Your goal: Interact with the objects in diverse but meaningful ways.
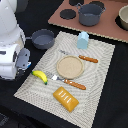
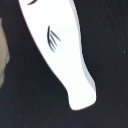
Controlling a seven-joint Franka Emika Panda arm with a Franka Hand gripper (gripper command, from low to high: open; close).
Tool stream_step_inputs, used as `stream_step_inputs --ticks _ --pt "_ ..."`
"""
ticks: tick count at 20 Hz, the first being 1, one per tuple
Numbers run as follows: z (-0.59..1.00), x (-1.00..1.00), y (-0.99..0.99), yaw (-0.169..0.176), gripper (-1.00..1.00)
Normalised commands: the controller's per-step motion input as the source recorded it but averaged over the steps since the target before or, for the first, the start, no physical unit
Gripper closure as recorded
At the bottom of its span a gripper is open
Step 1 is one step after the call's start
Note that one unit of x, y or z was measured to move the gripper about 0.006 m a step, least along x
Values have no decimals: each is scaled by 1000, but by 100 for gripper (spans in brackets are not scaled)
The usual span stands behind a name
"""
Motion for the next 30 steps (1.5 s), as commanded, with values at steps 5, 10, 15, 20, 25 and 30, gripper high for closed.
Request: stream_step_inputs --ticks 5,10,15,20,25,30 --pt "-309 -92 43 53 -100" --pt "-298 -109 31 57 100" --pt "-323 -110 7 56 100" --pt "-372 -139 3 62 100" --pt "-222 -233 0 76 100" --pt "828 -1 -23 122 100"
